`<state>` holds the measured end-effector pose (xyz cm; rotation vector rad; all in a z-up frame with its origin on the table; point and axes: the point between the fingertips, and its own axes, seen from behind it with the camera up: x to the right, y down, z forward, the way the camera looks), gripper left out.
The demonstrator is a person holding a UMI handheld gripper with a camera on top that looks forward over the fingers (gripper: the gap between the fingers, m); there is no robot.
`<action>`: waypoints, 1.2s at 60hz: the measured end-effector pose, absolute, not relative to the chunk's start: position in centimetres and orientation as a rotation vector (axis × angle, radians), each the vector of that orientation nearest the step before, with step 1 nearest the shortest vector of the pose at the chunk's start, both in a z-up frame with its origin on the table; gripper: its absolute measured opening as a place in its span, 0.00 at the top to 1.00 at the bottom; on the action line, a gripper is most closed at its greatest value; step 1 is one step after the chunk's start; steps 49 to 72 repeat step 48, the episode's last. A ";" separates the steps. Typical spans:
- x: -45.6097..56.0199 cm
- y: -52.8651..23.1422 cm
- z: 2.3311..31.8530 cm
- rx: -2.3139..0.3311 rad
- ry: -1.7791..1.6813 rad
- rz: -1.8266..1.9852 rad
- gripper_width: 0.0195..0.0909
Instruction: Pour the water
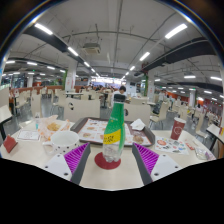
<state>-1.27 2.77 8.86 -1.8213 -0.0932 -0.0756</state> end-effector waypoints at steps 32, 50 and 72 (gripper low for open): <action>-3.9 -24.2 13.1 -1.782 -0.177 -0.045 0.08; -4.8 -26.4 13.4 -1.767 -0.141 0.037 0.09; -4.8 -26.4 13.4 -1.767 -0.141 0.037 0.09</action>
